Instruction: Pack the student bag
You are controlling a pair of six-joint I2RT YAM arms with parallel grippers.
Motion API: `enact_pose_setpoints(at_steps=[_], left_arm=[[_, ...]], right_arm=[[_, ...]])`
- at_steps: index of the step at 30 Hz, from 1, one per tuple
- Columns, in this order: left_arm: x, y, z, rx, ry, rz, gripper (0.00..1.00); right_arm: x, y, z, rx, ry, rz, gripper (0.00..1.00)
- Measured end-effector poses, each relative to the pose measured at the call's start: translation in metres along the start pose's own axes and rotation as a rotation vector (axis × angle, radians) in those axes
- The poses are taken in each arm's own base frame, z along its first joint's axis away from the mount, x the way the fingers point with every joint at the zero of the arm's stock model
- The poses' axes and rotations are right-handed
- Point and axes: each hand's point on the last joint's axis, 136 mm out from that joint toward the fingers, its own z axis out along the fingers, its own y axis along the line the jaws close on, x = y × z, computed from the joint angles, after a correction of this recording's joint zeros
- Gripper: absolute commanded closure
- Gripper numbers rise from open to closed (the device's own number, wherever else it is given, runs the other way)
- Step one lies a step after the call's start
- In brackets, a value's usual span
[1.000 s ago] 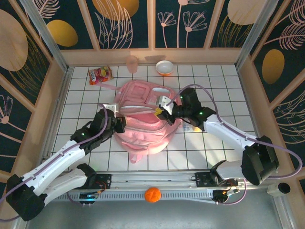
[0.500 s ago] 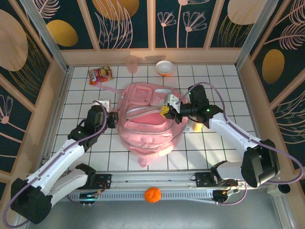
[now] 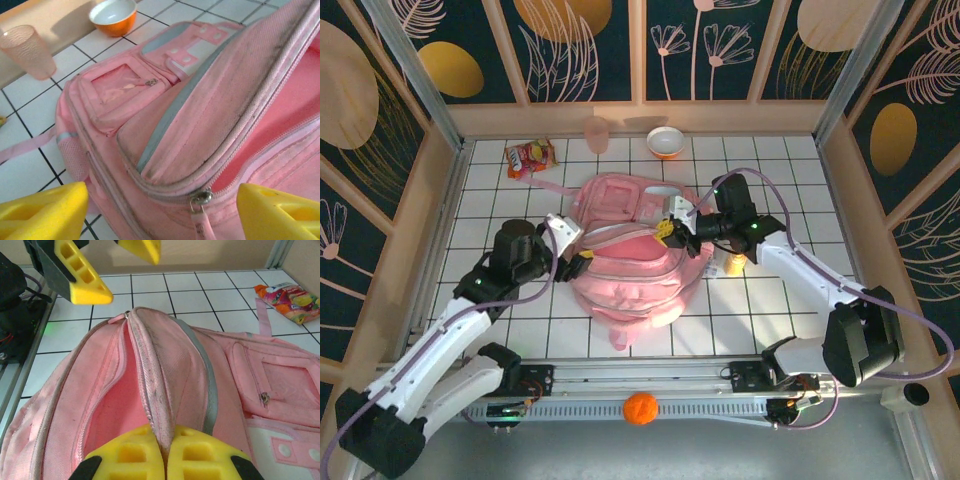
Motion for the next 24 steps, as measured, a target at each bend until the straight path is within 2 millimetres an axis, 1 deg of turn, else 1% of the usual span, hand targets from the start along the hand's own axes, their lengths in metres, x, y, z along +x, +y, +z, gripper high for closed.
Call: enact_pose_setpoints(at_steps=[3,4,5,7,10,12,13,14,15,16,19,20,24], left_arm=[[-0.007,-0.011,0.018,0.042,0.007,0.09,0.21],[-0.011,-0.015,0.023,0.055,0.0,0.119,0.23],[-0.015,-0.019,0.026,0.062,-0.007,0.139,0.28],[-0.023,-0.025,0.034,0.07,-0.026,0.18,0.43],[-0.036,-0.025,0.042,0.053,-0.058,0.205,0.7],[-0.046,-0.024,0.042,0.04,-0.087,0.2,0.95],[-0.05,-0.023,0.041,0.034,-0.099,0.192,1.0],[-0.055,-0.02,0.04,0.019,-0.109,0.19,1.0],[-0.058,-0.018,0.04,0.006,-0.116,0.187,1.0],[-0.06,-0.015,0.039,-0.006,-0.117,0.177,1.0],[-0.059,-0.01,0.04,-0.035,-0.104,0.149,1.0],[-0.057,-0.009,0.04,-0.043,-0.095,0.133,1.0],[-0.051,-0.004,0.037,-0.069,-0.069,0.054,1.0]], right_arm=[[0.001,0.0,0.001,-0.005,0.005,0.004,1.0],[0.002,0.001,0.001,-0.009,0.007,0.006,1.0],[0.003,0.001,0.002,-0.012,0.008,0.009,1.0],[0.004,0.002,0.003,-0.02,0.008,0.015,1.0],[0.002,0.0,0.003,-0.022,0.008,0.017,1.0],[0.0,-0.003,0.003,-0.015,0.007,0.019,0.8],[-0.001,-0.004,0.003,-0.008,0.007,0.037,0.72],[-0.004,-0.006,0.002,0.001,-0.001,0.055,0.64],[-0.008,-0.009,0.002,0.018,-0.011,0.086,0.57],[-0.013,-0.014,0.0,0.046,-0.022,0.121,0.54],[-0.027,-0.023,-0.013,0.147,-0.065,0.245,0.46],[-0.032,-0.025,-0.02,0.189,-0.08,0.296,0.43],[-0.046,-0.03,-0.054,0.365,-0.141,0.482,0.4]])
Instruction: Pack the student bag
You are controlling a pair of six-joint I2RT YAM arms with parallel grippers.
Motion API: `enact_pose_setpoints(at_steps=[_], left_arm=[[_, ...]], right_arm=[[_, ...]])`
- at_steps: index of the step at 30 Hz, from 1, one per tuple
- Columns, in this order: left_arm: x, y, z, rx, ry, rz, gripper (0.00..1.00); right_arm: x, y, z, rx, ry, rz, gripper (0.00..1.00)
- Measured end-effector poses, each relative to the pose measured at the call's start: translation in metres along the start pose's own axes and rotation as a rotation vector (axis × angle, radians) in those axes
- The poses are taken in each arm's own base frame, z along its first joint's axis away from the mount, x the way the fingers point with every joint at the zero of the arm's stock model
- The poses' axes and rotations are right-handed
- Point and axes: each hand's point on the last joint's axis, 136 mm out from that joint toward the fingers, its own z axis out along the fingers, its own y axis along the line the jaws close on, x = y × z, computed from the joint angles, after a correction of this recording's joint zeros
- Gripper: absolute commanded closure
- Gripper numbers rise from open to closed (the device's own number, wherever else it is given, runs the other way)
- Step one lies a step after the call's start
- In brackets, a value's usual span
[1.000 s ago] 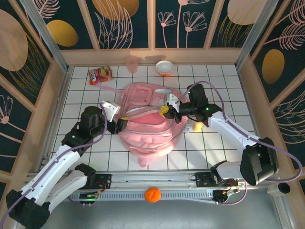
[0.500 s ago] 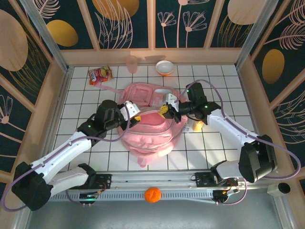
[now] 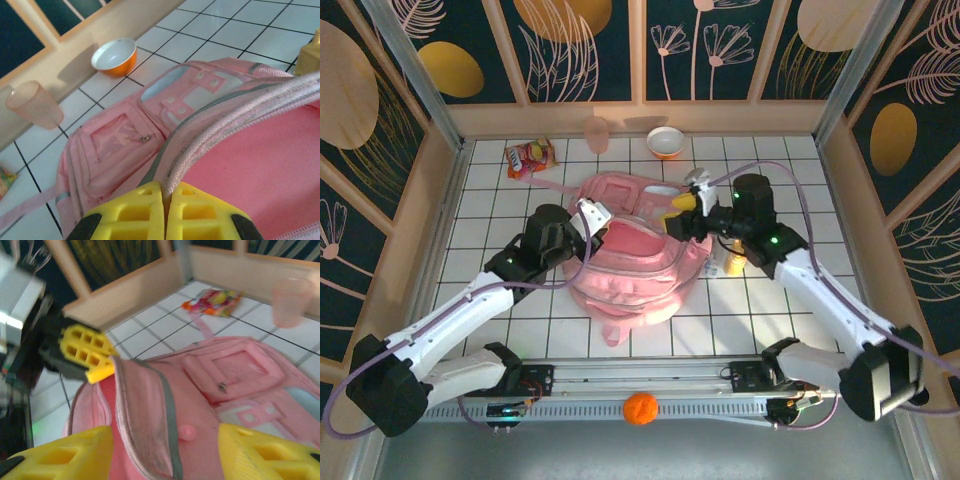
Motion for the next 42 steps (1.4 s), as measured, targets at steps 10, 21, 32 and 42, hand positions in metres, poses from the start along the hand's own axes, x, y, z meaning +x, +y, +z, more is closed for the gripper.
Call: enact_pose_setpoints(at_steps=[10,21,32,42], left_arm=[[0.013,0.009,-0.02,-0.069,0.038,-0.173,1.0],[0.032,0.01,-0.022,-0.096,0.063,-0.233,1.0],[0.035,0.009,-0.022,-0.099,0.042,-0.236,1.0],[0.035,0.009,-0.022,-0.099,0.038,-0.236,1.0]], right_arm=[[0.102,-0.113,-0.074,0.756,0.23,0.638,0.21],[0.192,-0.144,-0.098,1.077,0.435,0.862,0.19],[0.219,-0.167,-0.078,1.065,0.443,0.936,0.32],[0.228,-0.17,-0.08,1.067,0.447,0.95,0.54]])
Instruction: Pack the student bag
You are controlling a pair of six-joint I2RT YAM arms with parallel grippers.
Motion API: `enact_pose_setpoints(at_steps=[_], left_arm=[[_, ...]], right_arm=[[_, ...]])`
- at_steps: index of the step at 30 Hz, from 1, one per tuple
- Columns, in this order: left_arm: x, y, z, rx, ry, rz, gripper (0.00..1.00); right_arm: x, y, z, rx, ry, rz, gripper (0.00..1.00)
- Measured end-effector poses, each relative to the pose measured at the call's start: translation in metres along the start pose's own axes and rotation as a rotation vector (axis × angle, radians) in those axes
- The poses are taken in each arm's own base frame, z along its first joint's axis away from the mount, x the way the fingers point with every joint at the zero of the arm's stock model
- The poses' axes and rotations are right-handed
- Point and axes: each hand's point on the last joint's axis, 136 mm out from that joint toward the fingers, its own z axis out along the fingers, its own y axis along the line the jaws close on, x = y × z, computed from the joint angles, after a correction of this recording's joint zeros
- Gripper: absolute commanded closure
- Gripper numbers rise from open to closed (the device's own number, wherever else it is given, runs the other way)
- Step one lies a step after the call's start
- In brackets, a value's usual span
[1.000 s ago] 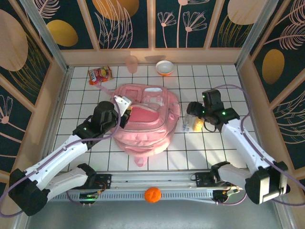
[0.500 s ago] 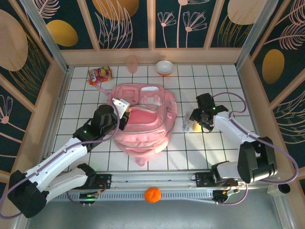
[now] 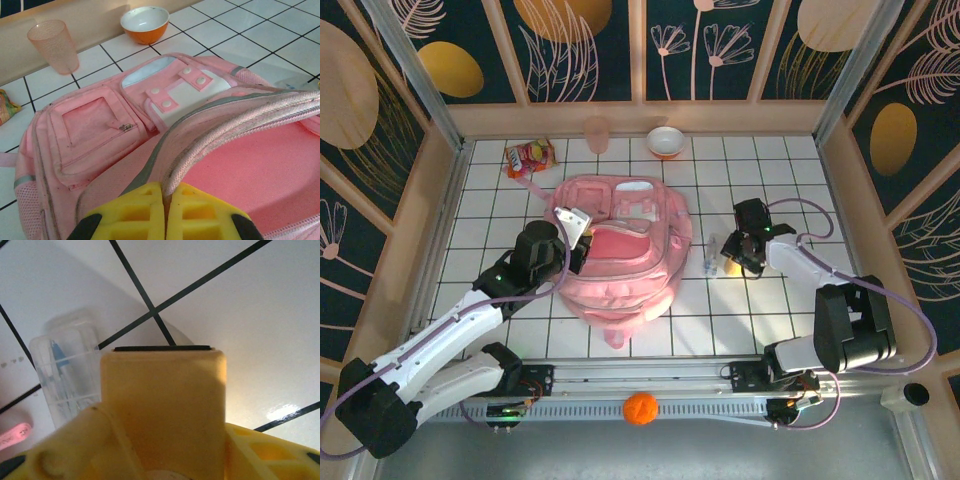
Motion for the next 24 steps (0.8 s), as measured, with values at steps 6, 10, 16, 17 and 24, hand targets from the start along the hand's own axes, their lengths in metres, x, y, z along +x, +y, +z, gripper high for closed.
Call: enact_pose_setpoints(at_steps=[6,10,16,17,24], left_arm=[[-0.002,-0.001,0.001,0.004,-0.007,-0.018,1.0],[-0.005,-0.004,0.002,0.021,-0.019,-0.07,1.0],[-0.012,-0.011,0.005,0.063,-0.047,-0.162,1.0],[-0.013,-0.013,0.007,0.076,-0.052,-0.179,1.0],[-0.015,-0.023,0.019,0.134,-0.06,-0.257,1.0]], right_arm=[[-0.003,0.005,-0.019,-0.066,-0.033,0.005,0.61],[-0.015,0.027,-0.066,-0.247,-0.128,-0.001,0.64],[-0.025,0.069,-0.158,-0.648,-0.277,0.003,0.71],[-0.023,0.074,-0.17,-0.71,-0.285,0.014,0.72],[0.021,0.122,-0.198,-0.95,-0.157,0.009,0.71]])
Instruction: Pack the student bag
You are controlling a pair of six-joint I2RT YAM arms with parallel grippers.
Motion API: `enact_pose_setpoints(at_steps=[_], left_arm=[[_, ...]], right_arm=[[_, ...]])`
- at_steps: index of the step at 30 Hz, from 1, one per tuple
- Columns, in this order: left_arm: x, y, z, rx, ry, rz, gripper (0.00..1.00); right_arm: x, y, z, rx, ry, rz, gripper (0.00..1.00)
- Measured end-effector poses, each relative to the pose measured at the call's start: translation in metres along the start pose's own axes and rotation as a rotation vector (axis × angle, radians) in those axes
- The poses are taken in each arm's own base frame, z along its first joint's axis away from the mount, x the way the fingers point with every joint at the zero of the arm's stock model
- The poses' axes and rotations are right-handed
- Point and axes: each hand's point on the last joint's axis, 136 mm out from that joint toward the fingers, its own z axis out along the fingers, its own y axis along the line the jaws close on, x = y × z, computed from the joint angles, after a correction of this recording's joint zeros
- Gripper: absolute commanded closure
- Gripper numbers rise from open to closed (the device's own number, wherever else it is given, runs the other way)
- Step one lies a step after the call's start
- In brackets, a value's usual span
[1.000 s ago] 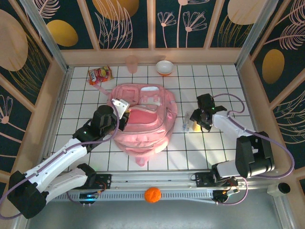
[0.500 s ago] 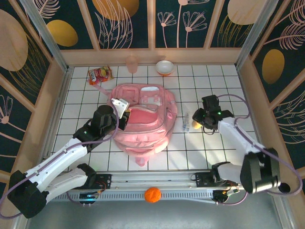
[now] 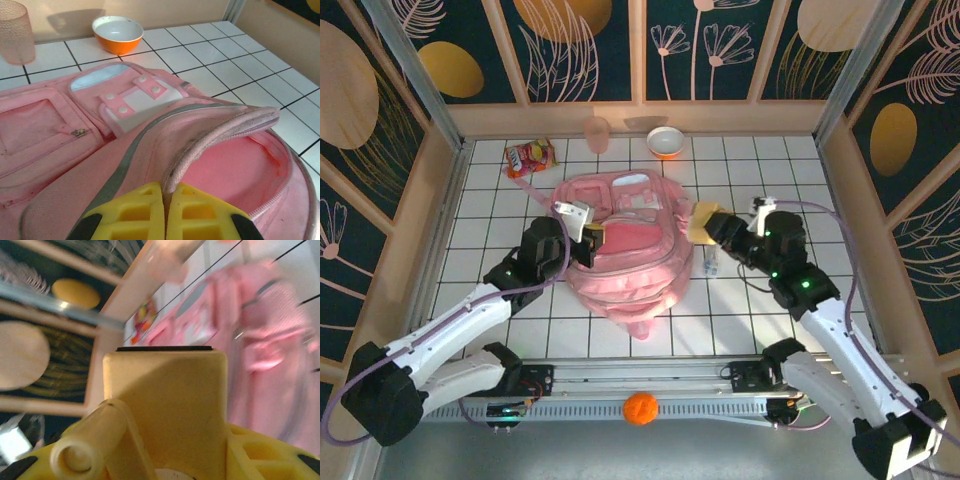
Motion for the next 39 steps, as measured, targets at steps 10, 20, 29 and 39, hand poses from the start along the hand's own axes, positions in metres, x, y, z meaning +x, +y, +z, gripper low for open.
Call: enact_pose_setpoints(at_steps=[10,20,29,39], left_arm=[[-0.001,0.0,0.002,0.001,-0.003,-0.023,1.0],[-0.002,-0.008,0.003,0.045,-0.008,-0.024,1.0],[0.002,-0.029,0.001,0.174,0.019,0.0,1.0],[-0.001,-0.029,0.0,0.181,0.009,0.009,1.0]], right_arm=[[0.099,0.044,0.047,-0.125,0.253,0.183,0.71],[0.12,0.03,0.086,-0.1,0.281,0.353,0.71],[0.105,0.014,0.115,-0.094,0.206,0.441,0.71],[0.115,0.018,0.162,-0.087,0.246,0.461,0.41]])
